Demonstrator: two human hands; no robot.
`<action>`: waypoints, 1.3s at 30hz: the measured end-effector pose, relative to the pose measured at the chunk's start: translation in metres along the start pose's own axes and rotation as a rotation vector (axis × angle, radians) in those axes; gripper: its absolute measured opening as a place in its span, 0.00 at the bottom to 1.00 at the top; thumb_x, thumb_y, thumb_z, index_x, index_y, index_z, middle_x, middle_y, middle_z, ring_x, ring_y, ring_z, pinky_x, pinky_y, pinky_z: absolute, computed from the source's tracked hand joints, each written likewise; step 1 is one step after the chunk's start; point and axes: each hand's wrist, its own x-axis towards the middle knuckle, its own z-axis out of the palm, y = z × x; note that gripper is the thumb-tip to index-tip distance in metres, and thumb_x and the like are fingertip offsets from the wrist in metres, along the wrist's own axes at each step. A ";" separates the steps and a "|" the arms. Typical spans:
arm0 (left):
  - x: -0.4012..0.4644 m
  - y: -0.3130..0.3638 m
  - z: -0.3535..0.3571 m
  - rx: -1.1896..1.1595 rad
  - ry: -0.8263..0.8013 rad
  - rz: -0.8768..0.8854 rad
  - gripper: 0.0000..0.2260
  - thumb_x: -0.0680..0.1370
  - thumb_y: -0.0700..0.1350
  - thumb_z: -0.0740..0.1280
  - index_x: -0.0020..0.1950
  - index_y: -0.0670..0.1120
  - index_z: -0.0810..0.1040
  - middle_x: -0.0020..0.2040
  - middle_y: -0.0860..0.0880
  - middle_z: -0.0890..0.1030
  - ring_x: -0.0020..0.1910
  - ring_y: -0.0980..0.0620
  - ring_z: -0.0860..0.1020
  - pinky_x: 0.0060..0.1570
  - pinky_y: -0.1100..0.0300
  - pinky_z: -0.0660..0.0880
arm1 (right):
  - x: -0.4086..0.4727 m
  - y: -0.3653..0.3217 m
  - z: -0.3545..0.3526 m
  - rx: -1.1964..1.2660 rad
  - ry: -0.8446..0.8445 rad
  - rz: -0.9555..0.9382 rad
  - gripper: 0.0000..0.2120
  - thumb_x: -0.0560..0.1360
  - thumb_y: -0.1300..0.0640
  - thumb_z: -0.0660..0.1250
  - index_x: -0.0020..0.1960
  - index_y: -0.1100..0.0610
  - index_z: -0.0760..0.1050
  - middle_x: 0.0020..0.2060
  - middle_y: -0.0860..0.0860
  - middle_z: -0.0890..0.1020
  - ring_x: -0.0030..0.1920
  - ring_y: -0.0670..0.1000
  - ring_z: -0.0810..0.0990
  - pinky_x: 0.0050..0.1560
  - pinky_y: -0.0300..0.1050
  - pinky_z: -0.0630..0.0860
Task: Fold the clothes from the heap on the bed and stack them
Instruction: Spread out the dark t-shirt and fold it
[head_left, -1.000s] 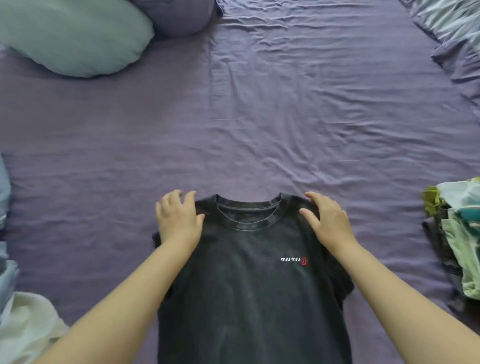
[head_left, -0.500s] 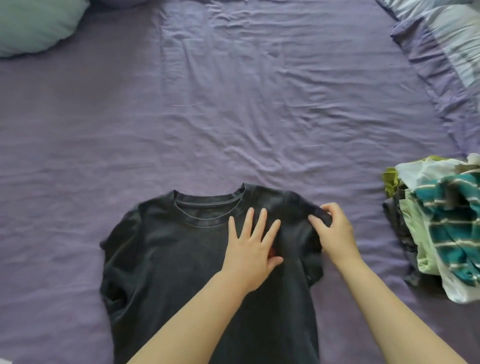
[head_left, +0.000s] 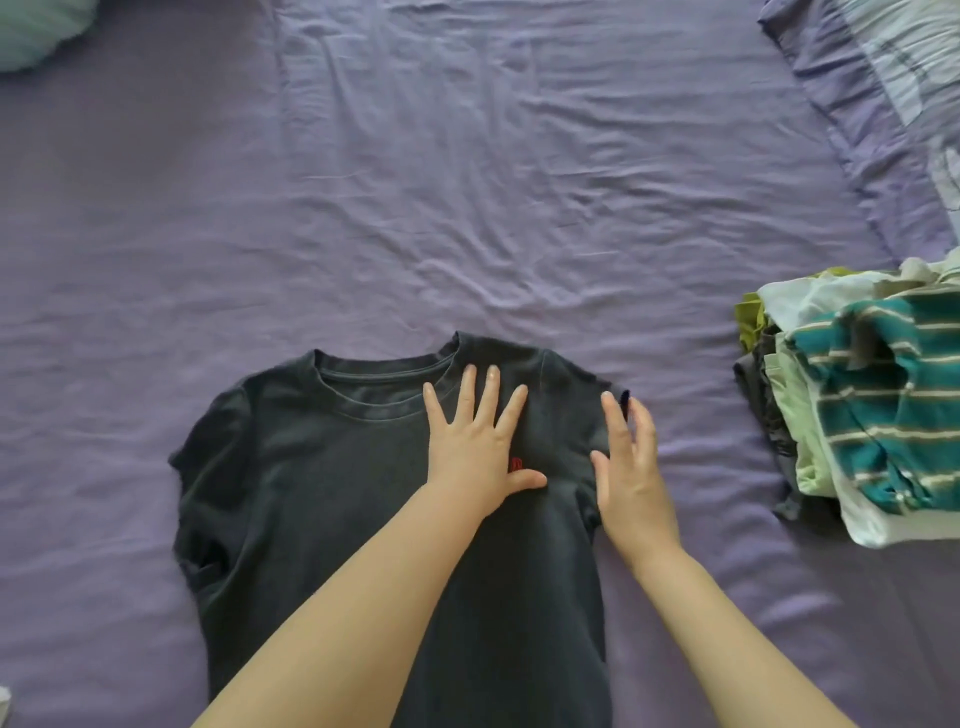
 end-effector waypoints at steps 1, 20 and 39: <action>-0.010 0.004 0.003 -0.014 0.033 -0.025 0.42 0.73 0.73 0.49 0.77 0.54 0.35 0.78 0.46 0.36 0.76 0.41 0.34 0.67 0.31 0.35 | -0.006 0.000 0.001 -0.018 0.057 0.006 0.31 0.75 0.63 0.67 0.74 0.58 0.60 0.72 0.65 0.60 0.60 0.62 0.76 0.53 0.55 0.79; -0.282 -0.026 0.093 -0.194 -0.129 -0.275 0.30 0.82 0.52 0.56 0.78 0.56 0.42 0.79 0.50 0.40 0.77 0.46 0.40 0.74 0.44 0.44 | -0.215 -0.065 0.019 -0.313 -0.357 -0.610 0.26 0.67 0.42 0.73 0.63 0.50 0.78 0.64 0.56 0.76 0.67 0.59 0.72 0.61 0.63 0.71; -0.389 -0.026 0.112 -1.071 0.194 -0.837 0.21 0.77 0.46 0.68 0.69 0.46 0.70 0.63 0.48 0.78 0.63 0.47 0.74 0.63 0.50 0.70 | -0.278 -0.014 -0.012 0.249 -0.229 0.447 0.22 0.74 0.55 0.69 0.67 0.57 0.69 0.55 0.57 0.80 0.56 0.62 0.77 0.55 0.55 0.72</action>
